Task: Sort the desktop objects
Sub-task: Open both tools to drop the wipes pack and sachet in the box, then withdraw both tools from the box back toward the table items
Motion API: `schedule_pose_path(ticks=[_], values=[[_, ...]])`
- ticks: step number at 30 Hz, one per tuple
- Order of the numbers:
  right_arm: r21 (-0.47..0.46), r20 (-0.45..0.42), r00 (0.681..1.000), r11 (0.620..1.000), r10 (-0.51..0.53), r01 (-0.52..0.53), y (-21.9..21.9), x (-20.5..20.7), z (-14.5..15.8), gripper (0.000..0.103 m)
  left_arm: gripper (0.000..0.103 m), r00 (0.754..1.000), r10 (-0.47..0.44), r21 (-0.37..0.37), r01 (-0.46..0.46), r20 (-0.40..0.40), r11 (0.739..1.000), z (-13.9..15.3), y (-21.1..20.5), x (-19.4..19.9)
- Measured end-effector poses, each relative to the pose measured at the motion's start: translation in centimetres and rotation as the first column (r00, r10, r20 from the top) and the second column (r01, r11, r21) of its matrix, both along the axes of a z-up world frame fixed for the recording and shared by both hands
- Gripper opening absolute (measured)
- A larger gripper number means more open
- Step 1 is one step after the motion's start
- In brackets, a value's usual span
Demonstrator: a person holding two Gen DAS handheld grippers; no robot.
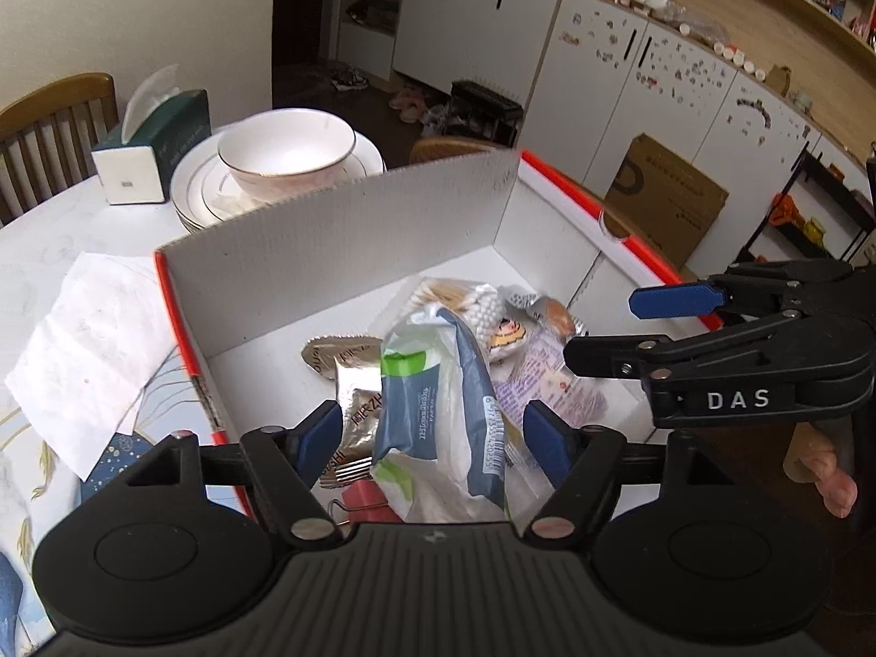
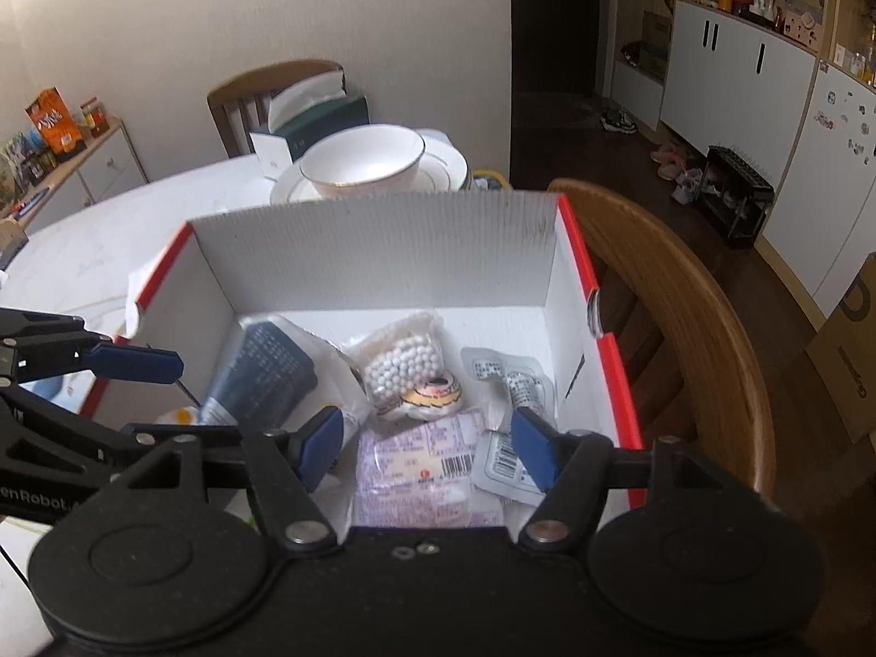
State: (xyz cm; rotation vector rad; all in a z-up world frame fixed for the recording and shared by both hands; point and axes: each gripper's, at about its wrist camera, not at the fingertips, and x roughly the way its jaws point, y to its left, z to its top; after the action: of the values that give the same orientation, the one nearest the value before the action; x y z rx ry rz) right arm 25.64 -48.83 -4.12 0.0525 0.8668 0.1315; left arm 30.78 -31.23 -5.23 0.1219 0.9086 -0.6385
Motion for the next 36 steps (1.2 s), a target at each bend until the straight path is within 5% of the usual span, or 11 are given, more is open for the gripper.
schedule_pose_path(ticks=[16,30,31,36], values=[[0.040,0.090,0.996,0.999,0.022,-0.025,1.8,-3.6,3.6,0.070,0.072,0.998,0.046,-0.081,-0.042,0.041,0.996,2.5,4.1,-2.7],[0.040,0.125,0.992,0.999,0.026,-0.031,7.2,-5.6,4.4,0.070,0.094,0.993,0.073,-0.103,-0.063,0.092,0.993,3.7,10.6,-6.0],[0.043,0.127,0.992,0.999,0.025,-0.031,7.7,-5.7,4.5,0.070,0.102,0.992,0.079,-0.103,-0.069,0.097,0.992,3.8,11.2,-6.2],[0.053,0.118,0.992,0.998,0.032,-0.039,10.5,-5.8,4.4,0.070,0.103,0.989,0.095,-0.103,-0.084,0.111,0.991,4.1,14.2,-7.1]])
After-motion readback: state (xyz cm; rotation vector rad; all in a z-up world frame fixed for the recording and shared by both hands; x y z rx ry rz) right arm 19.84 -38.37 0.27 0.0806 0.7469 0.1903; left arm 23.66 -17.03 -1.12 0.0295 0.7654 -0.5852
